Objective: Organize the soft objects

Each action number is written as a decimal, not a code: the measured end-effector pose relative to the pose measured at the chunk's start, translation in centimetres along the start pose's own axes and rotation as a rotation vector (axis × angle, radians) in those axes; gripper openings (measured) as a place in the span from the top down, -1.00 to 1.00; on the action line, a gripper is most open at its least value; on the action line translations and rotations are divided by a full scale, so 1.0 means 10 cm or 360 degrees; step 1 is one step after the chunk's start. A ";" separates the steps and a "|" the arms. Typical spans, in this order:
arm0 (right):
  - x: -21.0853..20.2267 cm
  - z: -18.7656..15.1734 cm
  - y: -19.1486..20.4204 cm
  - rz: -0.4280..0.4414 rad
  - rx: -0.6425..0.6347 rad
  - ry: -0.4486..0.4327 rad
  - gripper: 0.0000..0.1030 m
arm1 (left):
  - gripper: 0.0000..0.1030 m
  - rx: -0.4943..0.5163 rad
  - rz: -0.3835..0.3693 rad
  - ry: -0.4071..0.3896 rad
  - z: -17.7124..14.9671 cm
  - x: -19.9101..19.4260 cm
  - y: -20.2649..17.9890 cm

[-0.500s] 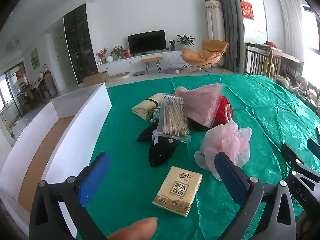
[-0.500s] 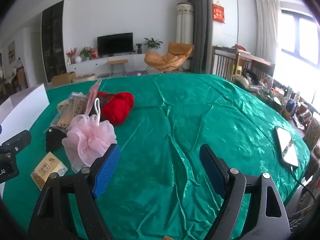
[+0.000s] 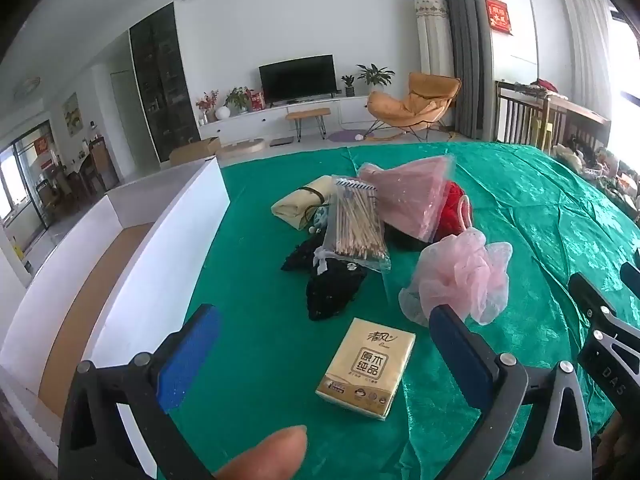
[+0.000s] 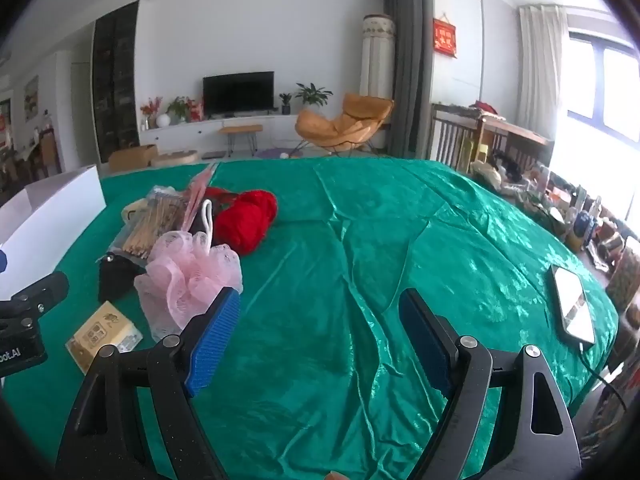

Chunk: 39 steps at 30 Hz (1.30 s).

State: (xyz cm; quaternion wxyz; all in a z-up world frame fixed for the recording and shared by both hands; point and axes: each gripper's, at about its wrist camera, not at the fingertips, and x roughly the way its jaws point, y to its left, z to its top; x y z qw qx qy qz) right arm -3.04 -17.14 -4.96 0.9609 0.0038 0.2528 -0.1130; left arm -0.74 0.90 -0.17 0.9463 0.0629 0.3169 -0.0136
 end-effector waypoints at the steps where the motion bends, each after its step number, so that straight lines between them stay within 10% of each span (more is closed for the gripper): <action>1: 0.00 0.00 0.00 0.0004 -0.0003 -0.0005 -0.64 | -1.00 -0.0003 -0.0001 0.0002 0.01 0.00 0.01; 39: -0.01 -0.02 0.09 0.0049 -0.0032 -0.0034 -0.64 | -1.00 0.0033 0.0021 0.0063 -0.09 0.16 -0.07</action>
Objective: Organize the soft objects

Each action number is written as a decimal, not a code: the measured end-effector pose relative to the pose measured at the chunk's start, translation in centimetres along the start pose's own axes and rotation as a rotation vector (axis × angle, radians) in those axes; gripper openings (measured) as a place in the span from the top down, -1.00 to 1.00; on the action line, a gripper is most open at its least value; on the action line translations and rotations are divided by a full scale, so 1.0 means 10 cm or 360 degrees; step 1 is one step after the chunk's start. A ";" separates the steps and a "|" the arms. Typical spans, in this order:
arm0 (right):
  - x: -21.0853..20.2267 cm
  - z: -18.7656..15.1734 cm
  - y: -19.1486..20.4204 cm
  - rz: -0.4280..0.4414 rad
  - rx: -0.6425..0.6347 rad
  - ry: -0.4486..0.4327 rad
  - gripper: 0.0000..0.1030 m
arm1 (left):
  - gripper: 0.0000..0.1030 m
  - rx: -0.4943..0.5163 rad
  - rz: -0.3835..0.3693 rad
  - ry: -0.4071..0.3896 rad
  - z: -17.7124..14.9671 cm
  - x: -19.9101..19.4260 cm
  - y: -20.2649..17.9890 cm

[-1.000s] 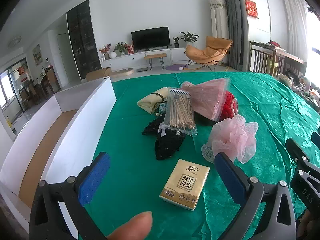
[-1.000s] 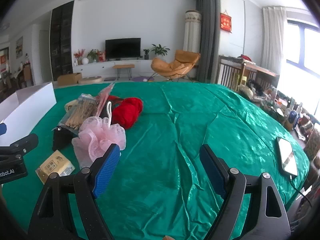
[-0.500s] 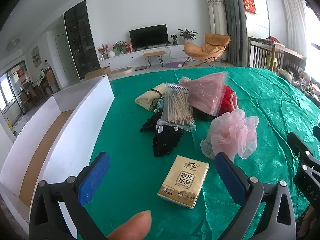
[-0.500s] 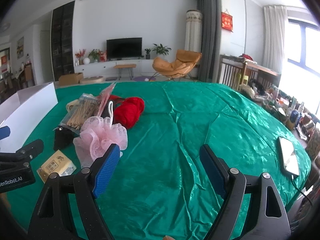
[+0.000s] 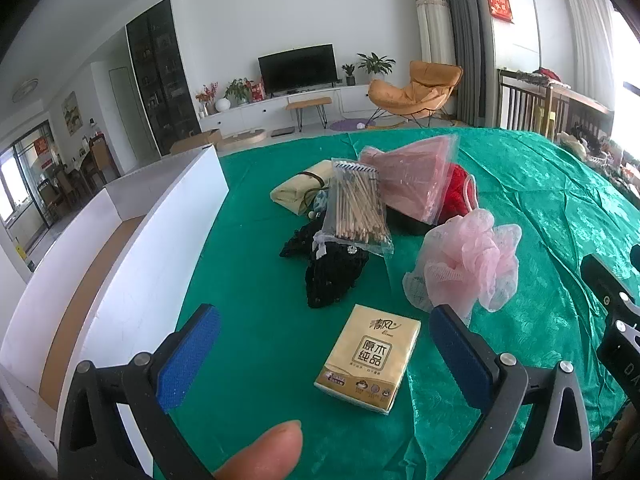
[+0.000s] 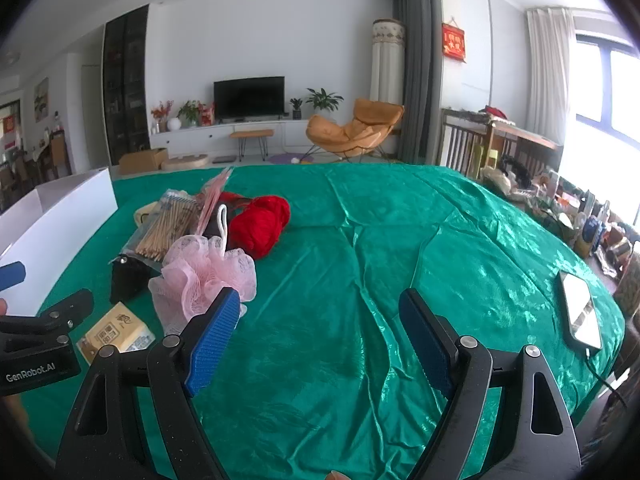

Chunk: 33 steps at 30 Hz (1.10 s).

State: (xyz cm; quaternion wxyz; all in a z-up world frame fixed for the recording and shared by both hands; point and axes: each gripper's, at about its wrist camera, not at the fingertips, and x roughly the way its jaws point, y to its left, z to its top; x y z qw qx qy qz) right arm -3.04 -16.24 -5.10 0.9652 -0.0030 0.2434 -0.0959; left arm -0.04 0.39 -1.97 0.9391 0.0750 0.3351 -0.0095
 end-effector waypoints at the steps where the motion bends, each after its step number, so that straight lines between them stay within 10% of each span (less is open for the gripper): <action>1: 0.00 0.00 0.00 0.0000 0.0000 -0.0001 -0.64 | -1.00 0.0000 0.0000 0.0002 0.00 0.00 0.00; 33: 0.03 0.00 0.00 0.0011 0.0024 0.0010 -0.64 | -1.00 -0.0010 0.0027 0.0048 -0.06 0.07 0.09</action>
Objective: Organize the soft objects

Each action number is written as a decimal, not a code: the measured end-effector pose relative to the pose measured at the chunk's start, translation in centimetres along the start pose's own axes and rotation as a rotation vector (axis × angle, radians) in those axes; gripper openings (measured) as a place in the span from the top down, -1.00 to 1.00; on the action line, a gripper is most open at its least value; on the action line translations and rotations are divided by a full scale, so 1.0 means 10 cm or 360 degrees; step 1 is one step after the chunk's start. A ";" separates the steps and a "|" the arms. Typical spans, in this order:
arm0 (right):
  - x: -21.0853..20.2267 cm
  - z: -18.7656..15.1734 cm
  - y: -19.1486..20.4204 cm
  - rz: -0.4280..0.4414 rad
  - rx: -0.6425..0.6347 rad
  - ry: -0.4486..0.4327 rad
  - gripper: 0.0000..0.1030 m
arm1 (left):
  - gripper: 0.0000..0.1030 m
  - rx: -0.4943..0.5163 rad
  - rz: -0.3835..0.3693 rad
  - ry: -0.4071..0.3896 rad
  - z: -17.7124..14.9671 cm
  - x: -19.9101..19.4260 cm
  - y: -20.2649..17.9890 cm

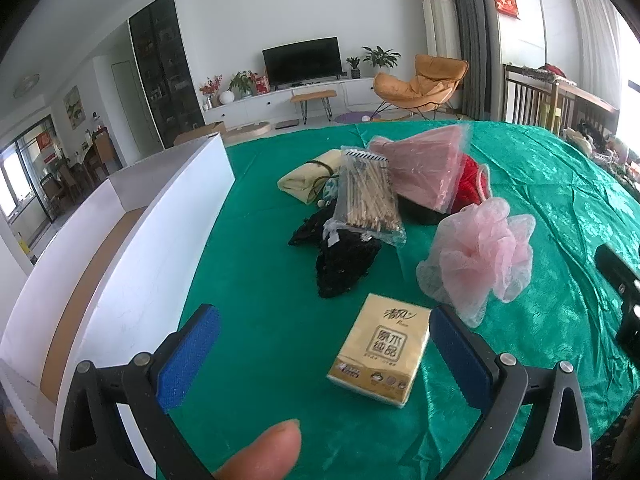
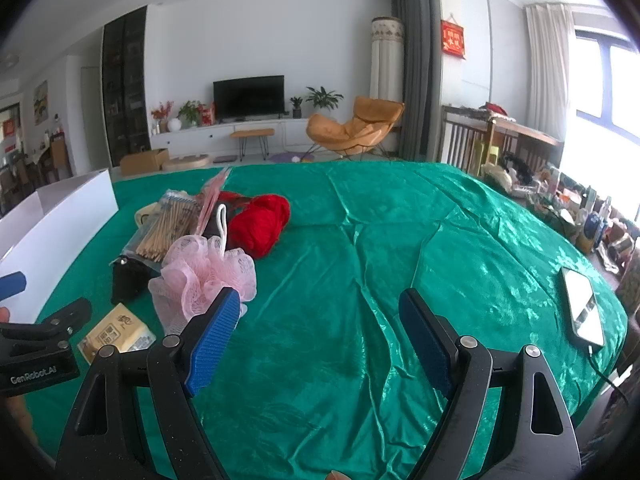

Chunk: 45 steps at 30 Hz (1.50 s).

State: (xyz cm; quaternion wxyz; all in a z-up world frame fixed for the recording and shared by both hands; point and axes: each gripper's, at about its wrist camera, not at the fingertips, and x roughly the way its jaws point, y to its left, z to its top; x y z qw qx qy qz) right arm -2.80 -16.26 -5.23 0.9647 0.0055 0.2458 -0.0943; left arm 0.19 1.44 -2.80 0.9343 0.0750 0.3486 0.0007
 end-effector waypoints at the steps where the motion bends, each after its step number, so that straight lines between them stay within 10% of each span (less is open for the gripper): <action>1: 0.00 0.00 0.00 0.0000 -0.0002 0.0001 -0.64 | -1.00 -0.0003 0.0004 0.0007 -0.01 0.01 0.02; 24: 0.14 -0.04 -0.01 0.0103 0.0021 0.0151 -0.63 | -1.00 0.0039 -0.0037 0.0247 -0.39 0.24 0.29; 31: 0.38 -0.12 -0.12 0.0409 0.0189 0.0372 -0.63 | -1.00 0.0041 -0.0095 0.0316 -0.49 0.31 0.34; 40: 0.64 -0.19 0.41 0.0694 -0.0107 0.0574 -0.63 | -1.00 0.0123 -0.0187 0.0335 -0.53 0.32 0.32; 45: 1.09 -0.05 0.47 0.0440 -0.0219 0.0654 -0.63 | -1.00 0.0084 -0.0194 0.0359 -0.47 0.32 0.30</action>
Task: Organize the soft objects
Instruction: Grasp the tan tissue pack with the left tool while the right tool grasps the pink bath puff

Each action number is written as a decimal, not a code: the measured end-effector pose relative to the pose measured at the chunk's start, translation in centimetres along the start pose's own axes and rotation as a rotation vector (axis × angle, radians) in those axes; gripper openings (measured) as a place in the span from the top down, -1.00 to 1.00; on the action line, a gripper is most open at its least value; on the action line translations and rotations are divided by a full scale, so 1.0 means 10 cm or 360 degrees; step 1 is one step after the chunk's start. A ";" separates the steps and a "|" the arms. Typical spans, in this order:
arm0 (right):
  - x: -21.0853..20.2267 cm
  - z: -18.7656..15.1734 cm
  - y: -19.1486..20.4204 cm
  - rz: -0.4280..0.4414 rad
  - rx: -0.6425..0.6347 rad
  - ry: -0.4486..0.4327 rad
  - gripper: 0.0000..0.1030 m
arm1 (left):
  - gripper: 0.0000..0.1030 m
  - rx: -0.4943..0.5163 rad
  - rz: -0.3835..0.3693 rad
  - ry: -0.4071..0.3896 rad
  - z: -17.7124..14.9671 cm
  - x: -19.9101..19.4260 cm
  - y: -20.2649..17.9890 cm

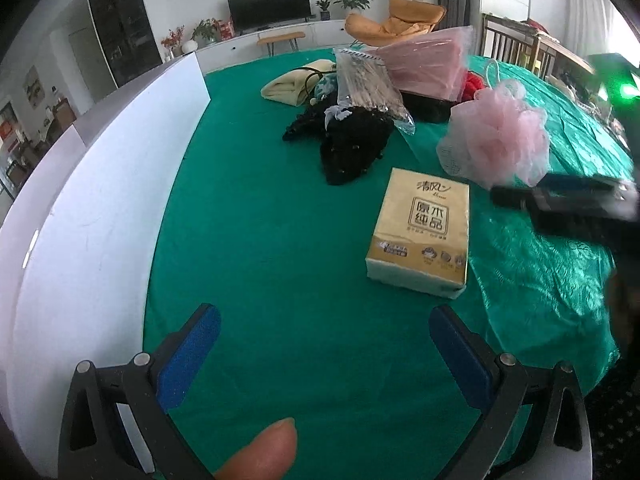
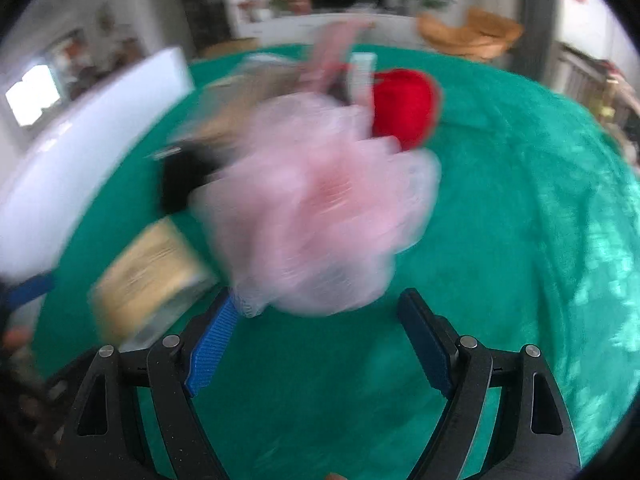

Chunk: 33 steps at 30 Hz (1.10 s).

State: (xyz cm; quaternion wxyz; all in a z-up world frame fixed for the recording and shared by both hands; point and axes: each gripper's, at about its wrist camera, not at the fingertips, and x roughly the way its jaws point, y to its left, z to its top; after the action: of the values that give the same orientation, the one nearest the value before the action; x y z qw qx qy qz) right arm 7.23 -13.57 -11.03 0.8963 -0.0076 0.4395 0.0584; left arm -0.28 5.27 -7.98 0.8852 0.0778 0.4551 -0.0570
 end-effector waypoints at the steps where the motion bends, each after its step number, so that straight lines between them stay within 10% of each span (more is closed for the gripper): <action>1: 0.00 0.05 -0.19 -0.0161 0.0115 -0.0027 -0.63 | -1.00 0.0003 0.0006 -0.0002 0.02 0.00 -0.01; 7: -0.31 -0.24 -1.04 -0.0375 0.0498 -0.0168 -0.63 | -1.00 0.0025 -0.0017 -0.0002 0.08 -0.02 -0.05; 11: -0.38 -0.29 -1.21 -0.0226 0.0682 -0.0213 -0.63 | -1.00 -0.0019 -0.0100 0.0039 0.19 0.01 -0.11; 15: -0.27 -0.29 -1.10 -0.0294 0.0590 -0.0150 -0.65 | -1.00 -0.0006 -0.0207 0.0036 0.31 -0.02 -0.19; 28: -0.22 -0.34 -0.72 -0.0425 0.0443 -0.0103 -0.66 | -1.00 0.0099 0.0011 0.0164 0.53 0.44 -0.40; 33: -0.22 -0.35 -0.71 -0.0426 0.0443 -0.0103 -0.66 | -1.00 -0.0026 -0.0116 0.0239 0.59 0.58 -0.17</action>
State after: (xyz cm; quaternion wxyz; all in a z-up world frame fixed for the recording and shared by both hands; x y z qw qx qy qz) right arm 3.98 -21.08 -11.71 0.9021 0.0599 0.4095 -0.1225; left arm 7.50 2.28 -9.47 0.8465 0.0580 0.5232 -0.0794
